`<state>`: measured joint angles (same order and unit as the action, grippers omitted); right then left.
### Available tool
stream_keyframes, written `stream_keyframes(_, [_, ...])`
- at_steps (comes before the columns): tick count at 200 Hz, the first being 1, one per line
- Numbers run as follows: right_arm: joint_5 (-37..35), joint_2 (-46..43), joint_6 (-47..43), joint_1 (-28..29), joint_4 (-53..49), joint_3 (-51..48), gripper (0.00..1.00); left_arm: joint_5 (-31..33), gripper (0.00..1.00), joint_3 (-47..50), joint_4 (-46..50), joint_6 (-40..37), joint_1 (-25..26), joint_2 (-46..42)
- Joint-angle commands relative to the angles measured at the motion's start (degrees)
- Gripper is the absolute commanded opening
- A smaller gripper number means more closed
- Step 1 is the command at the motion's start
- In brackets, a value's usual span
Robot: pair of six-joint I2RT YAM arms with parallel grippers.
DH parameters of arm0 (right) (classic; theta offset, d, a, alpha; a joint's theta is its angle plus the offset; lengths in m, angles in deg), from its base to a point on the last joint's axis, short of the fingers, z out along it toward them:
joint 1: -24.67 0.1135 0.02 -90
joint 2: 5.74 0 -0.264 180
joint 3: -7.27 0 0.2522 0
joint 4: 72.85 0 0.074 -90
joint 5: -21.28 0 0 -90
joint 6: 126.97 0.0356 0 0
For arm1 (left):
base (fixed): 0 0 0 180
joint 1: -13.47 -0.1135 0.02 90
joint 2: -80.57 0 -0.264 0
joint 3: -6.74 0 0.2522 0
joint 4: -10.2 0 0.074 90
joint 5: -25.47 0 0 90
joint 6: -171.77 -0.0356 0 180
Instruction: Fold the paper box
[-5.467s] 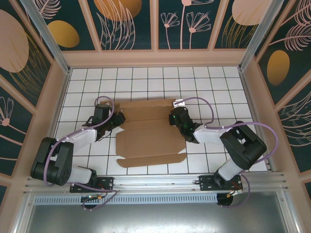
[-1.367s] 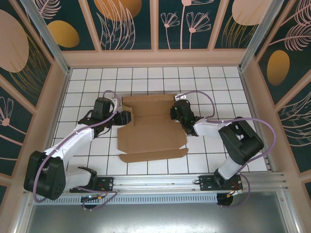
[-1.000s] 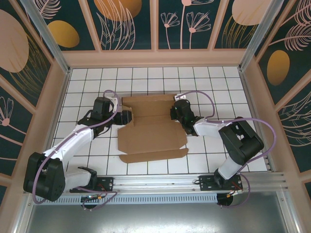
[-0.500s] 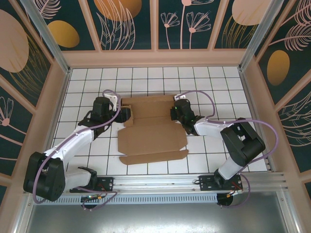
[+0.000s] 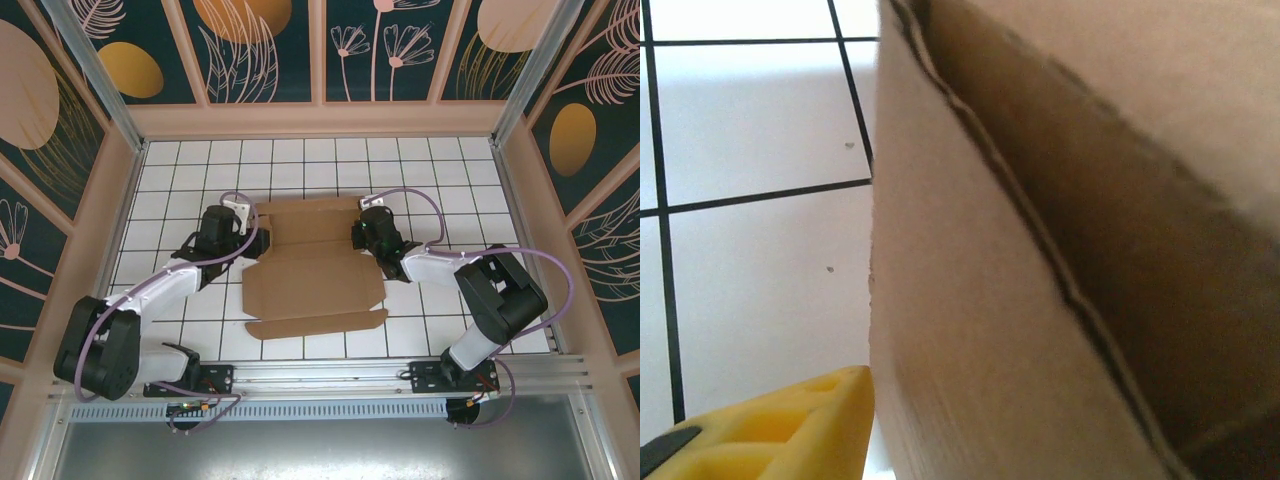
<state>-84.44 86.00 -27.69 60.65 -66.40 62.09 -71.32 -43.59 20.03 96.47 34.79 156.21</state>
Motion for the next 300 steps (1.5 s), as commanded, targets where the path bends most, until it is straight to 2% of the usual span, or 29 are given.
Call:
stream_keyframes(1, [3.18, 0.64, 0.76, -0.36, -6.26, -2.56, 0.0, 4.39, 0.5, -0.6, -1.72, -1.37, 1.28, 2.07])
stream_keyframes(26, [3.62, 0.79, 1.06, -0.33, -6.06, -2.61, 0.0, 10.08, 0.51, -0.73, -2.06, -0.21, 1.63, 3.51])
stream_keyframes(46, [3.52, 0.47, 1.18, -0.37, -5.96, -2.84, 0.0, 13.63, 0.43, -1.21, -2.14, -0.16, 1.62, 4.31])
stream_keyframes(75, [3.33, -0.22, 1.61, -0.31, -5.73, -3.56, 0.0, 17.46, 0.27, -2.74, -2.04, 0.77, 1.62, 5.49])
stream_keyframes(122, [3.11, -1.58, 3.23, 0.1, -6.09, -4.8, 0.0, 22.27, 0.14, -3.1, -2.77, 3.19, 1.62, 6.45])
stream_keyframes(147, [1.09, -3.71, 4.92, 0.85, -6.48, -5.85, 0.0, 25.88, 0.11, -3.87, -1.55, 4.57, 1.71, 7.61])
stream_keyframes(187, [-5.3, -4.74, 11.16, 2.6, -13.01, -2.91, 0.0, 30.55, 0.1, -5.12, 0.4, 6.64, 1.7, 9.1])
stream_keyframes(212, [-13.08, -3.64, 15.11, 5.96, -17.14, 0.01, 0.0, 32.45, 0.1, -5.94, 1.41, 8.03, 1.87, 9.66])
stream_keyframes(239, [-19.93, -0.91, 21.12, 7.72, -23.79, 4.33, 0.0, 33.73, 0.09, -6.36, 1.72, 9.11, 1.97, 9.87])
stream_keyframes(265, [-24.36, -0.66, 23.88, 9.25, -25.88, 5.41, 0.0, 33.52, 0.1, -6.0, 1.13, 10.07, 2.06, 9.72])
stream_keyframes(282, [-25.84, -1.74, 23.85, 9.36, -25.47, 5.11, 0.0, 32.87, 0.14, -4.59, -0.54, 10.61, 2.01, 8.95])
stream_keyframes(300, [-25.93, -2.72, 20.39, 9.34, -21.63, 3.55, 0.0, 29.25, 0.27, -0.52, -6.36, 11.27, 2.06, 6.75])
